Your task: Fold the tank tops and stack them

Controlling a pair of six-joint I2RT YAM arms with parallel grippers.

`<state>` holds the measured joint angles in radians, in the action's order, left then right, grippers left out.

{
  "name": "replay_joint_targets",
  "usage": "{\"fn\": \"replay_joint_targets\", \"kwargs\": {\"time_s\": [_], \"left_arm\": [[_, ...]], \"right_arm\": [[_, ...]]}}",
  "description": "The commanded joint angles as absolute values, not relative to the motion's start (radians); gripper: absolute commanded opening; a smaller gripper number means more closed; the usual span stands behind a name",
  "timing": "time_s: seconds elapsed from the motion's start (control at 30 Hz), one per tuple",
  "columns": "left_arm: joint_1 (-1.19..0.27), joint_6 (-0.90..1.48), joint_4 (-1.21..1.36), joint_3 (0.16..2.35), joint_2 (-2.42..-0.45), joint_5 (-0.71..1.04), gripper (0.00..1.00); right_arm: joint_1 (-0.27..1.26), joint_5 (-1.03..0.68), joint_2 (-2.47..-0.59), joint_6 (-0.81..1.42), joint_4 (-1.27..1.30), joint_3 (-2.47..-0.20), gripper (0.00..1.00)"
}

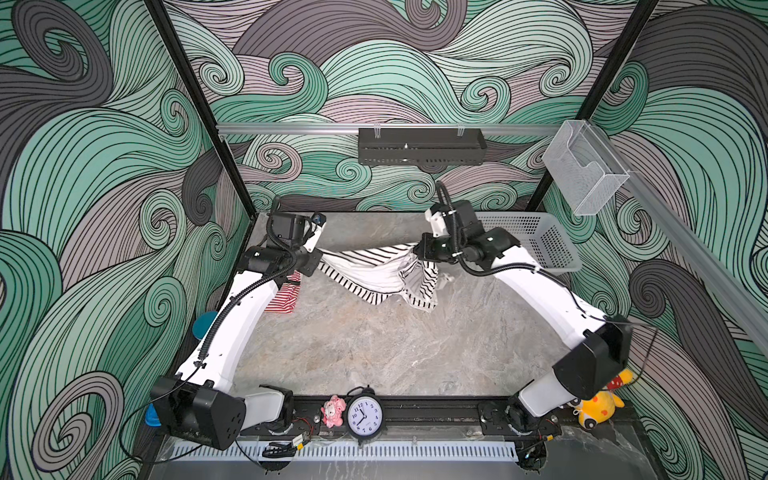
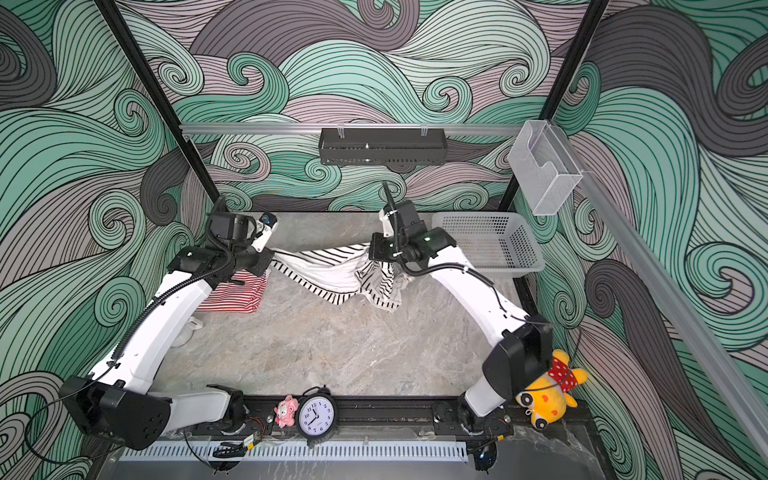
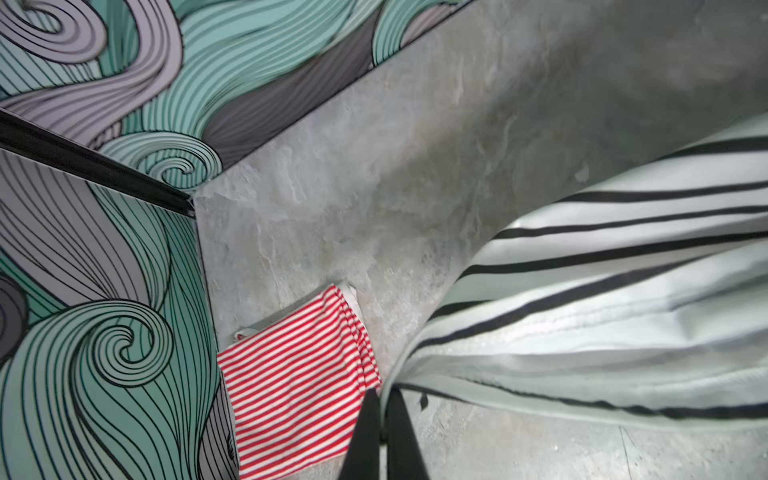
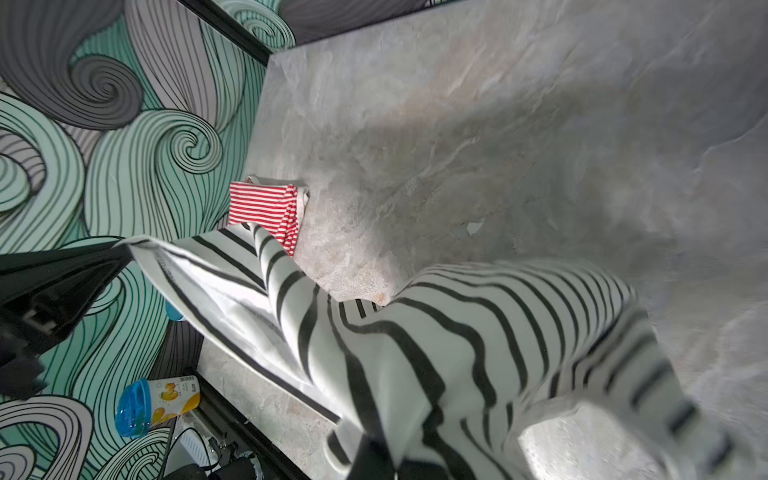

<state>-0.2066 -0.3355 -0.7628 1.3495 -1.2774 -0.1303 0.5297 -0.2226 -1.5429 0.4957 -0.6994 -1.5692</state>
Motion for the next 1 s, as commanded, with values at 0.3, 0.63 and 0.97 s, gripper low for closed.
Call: {"fn": "replay_joint_targets", "kwargs": {"time_s": [0.3, 0.63, 0.97], "left_arm": [[-0.198, -0.382, -0.732, 1.148, -1.271, -0.015, 0.00], [-0.194, -0.379, -0.795, 1.048, -1.341, -0.123, 0.00], [-0.193, -0.374, -0.805, 1.043, -1.347, -0.108, 0.00]], "right_arm": [[0.499, -0.307, -1.739, 0.391, -0.773, -1.482, 0.02], [0.527, -0.289, -1.854, 0.397, -0.729, -1.563, 0.33], [0.559, -0.200, -1.739, 0.401, -0.723, -1.384, 0.41]]}}
